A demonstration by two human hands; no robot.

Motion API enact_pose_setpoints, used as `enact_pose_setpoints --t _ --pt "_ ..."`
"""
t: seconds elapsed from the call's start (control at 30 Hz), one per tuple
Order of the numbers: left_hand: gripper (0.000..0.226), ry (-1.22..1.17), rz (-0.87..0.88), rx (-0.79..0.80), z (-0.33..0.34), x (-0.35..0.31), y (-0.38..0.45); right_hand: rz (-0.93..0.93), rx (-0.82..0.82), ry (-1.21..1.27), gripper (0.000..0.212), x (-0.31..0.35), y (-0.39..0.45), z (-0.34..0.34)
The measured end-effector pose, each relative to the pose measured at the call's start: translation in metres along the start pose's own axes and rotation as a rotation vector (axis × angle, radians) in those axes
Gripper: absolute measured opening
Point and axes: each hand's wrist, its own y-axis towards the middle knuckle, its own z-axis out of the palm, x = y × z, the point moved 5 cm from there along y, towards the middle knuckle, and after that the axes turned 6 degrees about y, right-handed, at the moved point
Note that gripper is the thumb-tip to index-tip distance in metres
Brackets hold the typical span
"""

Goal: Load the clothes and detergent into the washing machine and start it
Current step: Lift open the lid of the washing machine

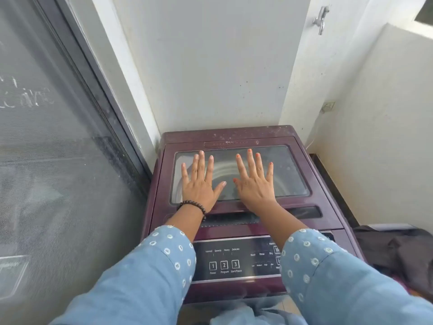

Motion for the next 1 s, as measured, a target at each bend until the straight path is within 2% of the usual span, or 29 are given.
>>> enact_pose_setpoints --t 0.33,0.53,0.73,1.0 --pt "0.087 -0.070 0.012 0.023 0.020 -0.003 -0.020 -0.047 0.072 0.035 0.063 0.008 -0.024 0.017" --pt "0.084 -0.093 -0.016 -0.011 0.021 0.001 -0.032 -0.056 0.074 0.027 0.063 0.007 -0.034 0.014" --pt "0.076 -0.103 -0.036 0.033 0.019 -0.005 -0.047 -0.114 0.104 0.052 0.061 0.006 -0.044 0.009" --pt "0.081 -0.101 -0.046 0.042 0.014 -0.020 -0.072 -0.131 0.104 0.074 0.055 -0.007 -0.065 0.006"
